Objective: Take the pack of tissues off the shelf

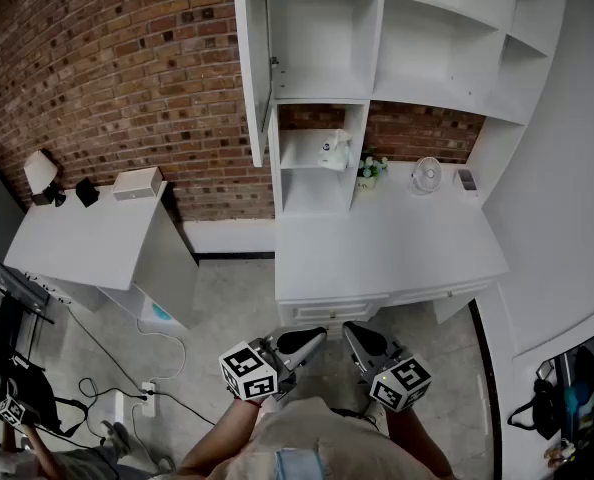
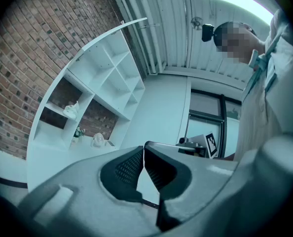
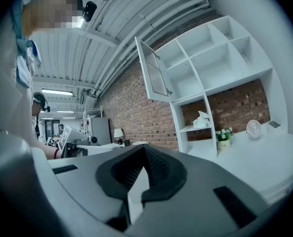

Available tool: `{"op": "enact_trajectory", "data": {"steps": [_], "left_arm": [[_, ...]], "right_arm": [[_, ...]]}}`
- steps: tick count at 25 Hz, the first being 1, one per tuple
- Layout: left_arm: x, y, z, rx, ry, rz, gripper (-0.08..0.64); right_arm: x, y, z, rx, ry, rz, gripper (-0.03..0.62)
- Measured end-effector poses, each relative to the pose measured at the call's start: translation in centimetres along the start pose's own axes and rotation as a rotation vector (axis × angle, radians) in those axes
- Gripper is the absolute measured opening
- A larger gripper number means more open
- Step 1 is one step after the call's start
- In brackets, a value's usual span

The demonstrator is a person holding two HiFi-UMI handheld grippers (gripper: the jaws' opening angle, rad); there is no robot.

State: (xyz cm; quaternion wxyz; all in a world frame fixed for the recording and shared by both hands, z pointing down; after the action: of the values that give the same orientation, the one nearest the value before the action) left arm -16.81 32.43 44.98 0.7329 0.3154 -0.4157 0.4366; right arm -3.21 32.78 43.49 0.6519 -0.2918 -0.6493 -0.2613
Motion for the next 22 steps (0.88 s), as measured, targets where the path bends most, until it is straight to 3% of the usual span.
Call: {"op": "enact_trajectory", "data": {"steps": [22], "left_arm": [[-0.8,2.0,2.9,-0.011,0.028,-0.034,0.011]], "right_arm": [[0.3,-3.8,0.6,-0.067,-0.056,-0.022,0.018]]}}
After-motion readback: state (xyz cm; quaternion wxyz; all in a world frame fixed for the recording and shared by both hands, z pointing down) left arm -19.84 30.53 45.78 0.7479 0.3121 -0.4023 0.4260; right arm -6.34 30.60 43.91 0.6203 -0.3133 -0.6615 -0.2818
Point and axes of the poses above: the fingertips, and each gripper's own axes: y backward along the fingers, z to its left, x out of its underside, the point moved 6 cm from there along y, backward along the fingers, and after that the axes turned 9 degrees about y, right-handed, at the moved point
